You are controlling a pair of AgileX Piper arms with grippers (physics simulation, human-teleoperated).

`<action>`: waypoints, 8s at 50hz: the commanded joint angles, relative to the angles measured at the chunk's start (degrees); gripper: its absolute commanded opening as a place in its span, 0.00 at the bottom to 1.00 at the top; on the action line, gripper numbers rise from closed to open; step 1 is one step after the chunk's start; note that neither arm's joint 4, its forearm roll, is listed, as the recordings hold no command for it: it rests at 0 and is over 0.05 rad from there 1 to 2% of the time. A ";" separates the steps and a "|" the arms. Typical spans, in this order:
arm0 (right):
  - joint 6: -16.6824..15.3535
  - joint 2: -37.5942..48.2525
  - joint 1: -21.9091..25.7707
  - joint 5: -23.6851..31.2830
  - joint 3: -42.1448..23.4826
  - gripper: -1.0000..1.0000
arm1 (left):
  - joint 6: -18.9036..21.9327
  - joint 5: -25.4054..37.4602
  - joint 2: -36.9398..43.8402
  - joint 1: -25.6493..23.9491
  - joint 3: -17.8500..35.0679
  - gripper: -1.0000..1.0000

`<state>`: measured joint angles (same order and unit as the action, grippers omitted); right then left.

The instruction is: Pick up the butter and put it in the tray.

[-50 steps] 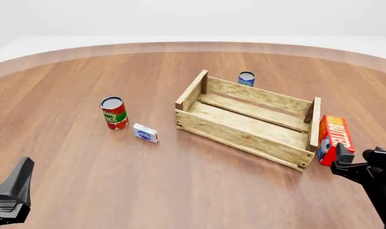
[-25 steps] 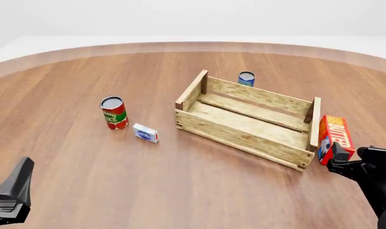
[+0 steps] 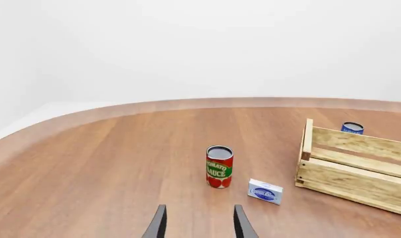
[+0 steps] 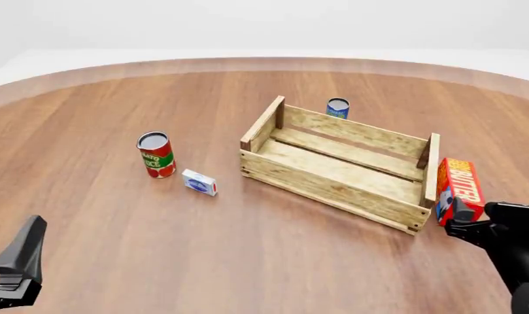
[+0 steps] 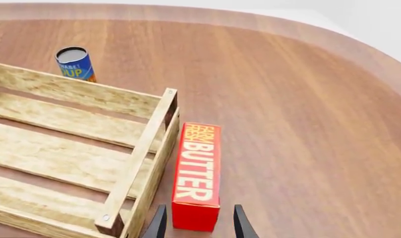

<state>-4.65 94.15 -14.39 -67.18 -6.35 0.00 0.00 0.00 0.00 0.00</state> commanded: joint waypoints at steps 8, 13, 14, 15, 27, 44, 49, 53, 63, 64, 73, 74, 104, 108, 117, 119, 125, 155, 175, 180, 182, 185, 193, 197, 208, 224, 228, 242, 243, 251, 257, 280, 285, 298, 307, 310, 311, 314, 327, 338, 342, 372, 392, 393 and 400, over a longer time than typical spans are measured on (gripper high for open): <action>-0.22 3.09 0.29 -0.58 -1.64 1.00 | 0.00 0.00 0.00 0.00 0.00 1.00; -0.22 3.59 0.28 -0.34 -2.36 1.00 | 0.00 0.00 0.00 0.00 0.00 1.00; -0.30 4.22 0.22 -0.67 -2.50 1.00 | 0.00 0.00 0.00 0.00 0.00 1.00; -0.40 4.69 0.22 -0.91 -2.61 1.00 | 0.00 0.00 0.00 0.00 0.00 1.00; -0.44 7.14 0.77 -1.01 -4.21 1.00 | 0.00 0.00 0.00 0.00 0.00 1.00; -0.61 10.38 1.24 -1.15 -5.91 1.00 | 0.00 0.00 0.00 0.00 0.00 1.00; -1.20 11.49 1.13 -1.49 -6.12 1.00 | 0.00 0.00 0.00 0.00 0.00 1.00; -1.42 12.27 1.14 -1.58 -6.35 1.00 | 0.00 0.00 0.00 0.00 0.00 1.00; -1.54 12.60 0.99 -1.48 -6.54 1.00 | 0.00 0.00 0.00 0.00 0.00 1.00; -1.54 12.60 0.99 -1.48 -6.54 1.00 | 0.00 0.00 0.00 0.00 0.00 1.00; -1.43 12.16 0.86 -0.68 -7.09 1.00 | 0.00 0.00 0.00 0.00 0.00 1.00; -1.46 12.25 0.84 -0.70 -7.16 1.00 | 0.00 0.00 0.00 0.00 0.00 1.00; -0.84 12.96 0.66 -0.91 -7.52 0.00 | 0.00 0.00 0.00 0.00 0.00 1.00; -0.68 12.65 0.35 -0.85 -7.39 0.00 | 0.00 0.00 0.00 0.00 0.00 1.00; 0.03 12.13 -0.35 -0.87 -7.22 0.00 | 0.00 0.00 0.00 0.00 0.00 1.00; 0.16 11.43 -0.50 -0.43 -7.21 0.00 | 0.00 0.00 0.00 0.00 0.00 1.00; 0.97 6.78 -0.84 1.69 -6.24 0.00 | 0.00 0.00 0.00 0.00 0.00 1.00; 2.05 -17.34 0.04 16.13 -2.06 0.00 | 0.00 0.00 0.00 0.00 0.00 1.00; 1.24 -35.84 1.04 31.70 -2.32 0.00 | 0.00 0.00 0.00 0.00 0.00 1.00; 1.15 -39.48 1.32 35.25 -2.95 0.00 | 0.00 0.00 0.00 0.00 0.00 1.00; 1.13 -40.65 1.55 36.44 -3.17 0.00 | 0.00 0.00 0.00 0.00 0.00 1.00; 1.07 -42.34 2.09 38.28 -3.69 0.00 | 0.00 0.00 0.00 0.00 0.00 1.00; -0.45 -44.31 3.45 40.21 -4.46 0.00 | 0.00 0.00 0.00 0.00 0.00 1.00; -0.45 -45.45 3.86 41.65 -5.80 0.00 | 0.00 0.00 0.00 0.00 0.00 1.00; -0.29 -46.22 5.75 43.76 -7.94 0.00 | 0.00 0.00 0.00 0.00 0.00 1.00; -0.87 -46.88 8.92 47.44 -11.16 0.00 | 0.00 0.00 0.00 0.00 0.00 1.00; -1.30 -46.36 9.66 48.01 -12.32 0.00 | 0.00 0.00 0.00 0.00 0.00 1.00; -2.49 -42.50 12.34 48.29 -15.82 0.00 | 0.00 0.00 0.00 0.00 0.00 1.00; -2.57 -42.14 12.61 48.16 -15.93 0.00 | 0.00 0.00 0.00 0.00 0.00 1.00; -3.11 -39.42 14.58 47.27 -17.55 0.00 | 0.00 0.00 0.00 0.00 0.00 1.00; -3.21 -37.87 15.85 47.17 -18.47 0.00 | 0.00 0.00 0.00 0.00 0.00 1.00; -3.67 -30.06 20.90 44.38 -22.32 0.00 | 0.00 0.00 0.00 0.00 0.00 1.00; -3.57 -28.60 21.68 43.93 -22.77 0.00 | 0.00 0.00 0.00 0.00 0.00 1.00; -3.51 -24.38 23.98 42.55 -25.14 0.00 | 0.00 0.00 0.00 0.00 0.00 1.00; -3.36 -21.86 24.79 41.49 -26.17 0.00 | 0.00 0.00 0.00 0.00 0.00 1.00; -3.35 -20.80 24.95 41.12 -26.63 0.00 | 0.00 0.00 0.00 0.00 0.00 1.00; -3.40 -20.52 25.00 41.02 -26.75 0.00 | 0.00 0.00 0.00 0.00 0.00 1.00; -3.43 -19.48 25.18 40.72 -27.26 0.00 | 0.00 0.00 0.00 0.00 0.00 1.00; -3.51 -14.09 26.74 39.64 -30.40 0.00 | 0.00 0.00 0.00 0.00 0.00 1.00; -3.32 -10.88 27.52 38.39 -31.37 0.00 | 0.00 0.00 0.00 0.00 0.00 1.00; -3.14 -9.79 27.97 38.12 -31.62 0.00 | 0.00 0.00 0.00 0.00 0.00 1.00; -2.07 -3.45 29.36 36.10 -33.48 0.00 | 0.00 0.00 0.00 0.00 0.00 1.00; -1.56 -0.36 29.34 36.02 -35.26 0.00 | 0.00 0.00 0.00 0.00 0.00 1.00; -1.54 -0.23 29.32 35.98 -35.30 0.00 | 0.00 0.00 0.00 0.00 0.00 1.00; -1.44 0.73 29.39 35.67 -35.57 0.00 | 0.00 0.00 0.00 0.00 0.00 1.00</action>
<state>-7.22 94.23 14.91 -30.90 -40.52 0.00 0.00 0.00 0.00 0.00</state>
